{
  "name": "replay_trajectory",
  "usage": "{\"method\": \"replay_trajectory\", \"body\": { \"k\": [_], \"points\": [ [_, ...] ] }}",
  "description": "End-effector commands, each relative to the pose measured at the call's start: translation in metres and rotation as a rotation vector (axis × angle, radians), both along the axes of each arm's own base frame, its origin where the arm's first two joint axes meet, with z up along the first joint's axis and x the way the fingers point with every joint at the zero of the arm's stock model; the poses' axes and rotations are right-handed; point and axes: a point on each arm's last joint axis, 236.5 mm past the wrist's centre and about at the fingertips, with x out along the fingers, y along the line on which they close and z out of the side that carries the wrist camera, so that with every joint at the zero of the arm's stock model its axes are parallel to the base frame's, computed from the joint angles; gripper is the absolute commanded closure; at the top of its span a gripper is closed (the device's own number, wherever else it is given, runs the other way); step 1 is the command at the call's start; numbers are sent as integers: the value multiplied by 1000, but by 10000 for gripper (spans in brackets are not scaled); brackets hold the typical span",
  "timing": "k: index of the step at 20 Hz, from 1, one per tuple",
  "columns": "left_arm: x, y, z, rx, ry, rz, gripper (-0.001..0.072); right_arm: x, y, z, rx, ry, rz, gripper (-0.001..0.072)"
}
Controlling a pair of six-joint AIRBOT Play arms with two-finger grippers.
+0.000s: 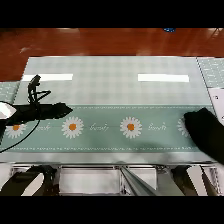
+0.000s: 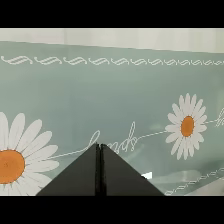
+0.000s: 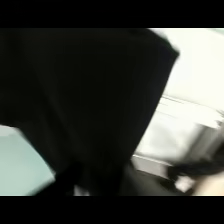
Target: Fold the shirts.
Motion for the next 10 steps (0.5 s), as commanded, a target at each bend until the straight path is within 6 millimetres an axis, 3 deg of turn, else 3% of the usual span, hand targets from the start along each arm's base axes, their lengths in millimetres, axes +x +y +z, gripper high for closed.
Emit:
{"method": "replay_trajectory", "body": {
  "k": [1,4,5,6,7,9,10],
  "points": [
    [2,0,0,1,-5,4,687,-46,0,-26,-7,171,-66,325],
    [27,13,10,18,-96,81,687,-29,-19,-29,-73,100,-62,327],
    [39,17,22,19,-132,101,687,-7,-28,-27,-107,10,-30,409],
    [53,21,43,23,-181,100,687,22,-38,-22,-143,-83,51,590],
    [70,23,71,30,-248,93,687,62,-47,-10,-197,-200,168,688],
    [109,22,149,25,-405,84,688,162,-43,34,-281,-478,345,689],
    [125,14,195,19,-491,57,688,217,-24,65,-307,-629,457,689]
  ]
}}
